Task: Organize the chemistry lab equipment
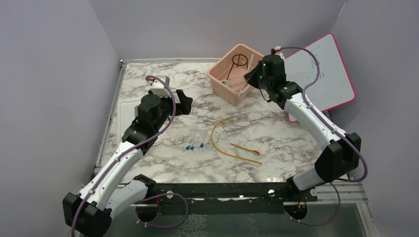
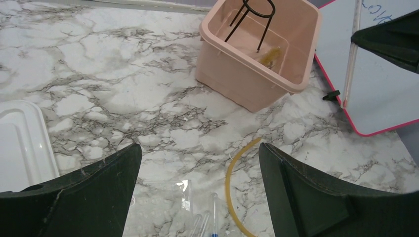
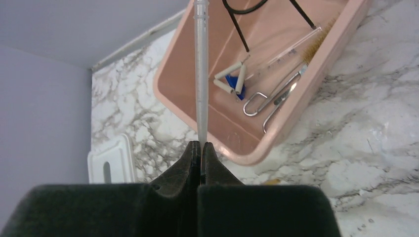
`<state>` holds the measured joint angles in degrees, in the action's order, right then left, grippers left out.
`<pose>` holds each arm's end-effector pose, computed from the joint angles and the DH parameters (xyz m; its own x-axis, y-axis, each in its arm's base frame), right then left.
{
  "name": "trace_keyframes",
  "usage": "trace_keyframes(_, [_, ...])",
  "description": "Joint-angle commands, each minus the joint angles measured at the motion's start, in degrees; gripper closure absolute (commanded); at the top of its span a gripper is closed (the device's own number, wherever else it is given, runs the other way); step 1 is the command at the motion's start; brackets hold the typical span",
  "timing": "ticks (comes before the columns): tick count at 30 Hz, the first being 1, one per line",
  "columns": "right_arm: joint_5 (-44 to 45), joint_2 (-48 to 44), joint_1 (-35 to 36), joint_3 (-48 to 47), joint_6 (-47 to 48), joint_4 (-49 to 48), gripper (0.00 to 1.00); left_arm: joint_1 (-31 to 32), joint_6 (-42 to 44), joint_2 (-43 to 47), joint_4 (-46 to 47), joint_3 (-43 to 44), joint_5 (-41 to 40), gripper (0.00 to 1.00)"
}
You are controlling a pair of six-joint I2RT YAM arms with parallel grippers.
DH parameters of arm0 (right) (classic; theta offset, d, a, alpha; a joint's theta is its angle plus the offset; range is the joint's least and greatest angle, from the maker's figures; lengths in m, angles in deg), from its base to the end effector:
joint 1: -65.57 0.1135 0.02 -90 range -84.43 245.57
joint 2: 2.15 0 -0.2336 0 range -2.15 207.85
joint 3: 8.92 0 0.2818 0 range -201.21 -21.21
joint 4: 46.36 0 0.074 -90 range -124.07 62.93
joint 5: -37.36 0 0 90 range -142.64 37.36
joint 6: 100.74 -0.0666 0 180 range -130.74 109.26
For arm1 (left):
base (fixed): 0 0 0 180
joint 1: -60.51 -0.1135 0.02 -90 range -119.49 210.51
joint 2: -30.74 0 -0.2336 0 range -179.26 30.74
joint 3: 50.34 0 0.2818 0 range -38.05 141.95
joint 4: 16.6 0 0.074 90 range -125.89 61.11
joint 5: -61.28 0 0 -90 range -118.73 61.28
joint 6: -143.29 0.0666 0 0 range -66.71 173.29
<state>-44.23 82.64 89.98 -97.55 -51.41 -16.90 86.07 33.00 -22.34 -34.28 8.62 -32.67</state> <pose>0.3738 0.1590 0.3045 -0.4868 0.4870 -0.7251 0.0376 0.8410 0.5397 0.2703 -0.1242 0.3004 -0.3012 -0.2394 -0.9230 0.2827 0.9020 -0.3262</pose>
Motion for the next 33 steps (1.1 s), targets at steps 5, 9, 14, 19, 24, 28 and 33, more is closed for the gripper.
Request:
trace_keyframes(5, [16.5,9.6,1.1,-11.1,-9.3,1.4,0.99,-0.3,0.1,1.8,1.3,-0.5,-0.1,0.09])
trace_keyframes(9, [22.7,14.5,1.1,-14.2,-10.0,2.6,0.99,-0.3,0.1,2.0,1.2,-0.5,-0.4,0.09])
trace_keyframes(14, [25.2,21.0,1.0,-19.1,-10.8,5.6,1.0,-0.3,0.0,2.0,1.5,-0.6,0.0,0.09])
trace_keyframes(19, [25.8,27.9,1.0,-25.5,-11.9,10.2,0.99,-0.3,-0.1,1.9,1.4,-0.7,0.0,0.09])
trace_keyframes(24, [25.8,34.6,1.0,-32.0,-14.5,15.0,0.99,-0.3,-0.2,2.0,1.6,-0.6,0.2,0.09])
trace_keyframes(28, [25.7,39.5,0.5,-37.5,-18.0,20.6,0.99,-0.3,0.0,2.1,1.6,-0.7,0.0,0.09])
trace_keyframes(33, [25.4,43.0,-0.1,-39.8,-21.0,23.7,0.98,-0.3,0.3,2.3,1.8,-0.8,0.7,0.09])
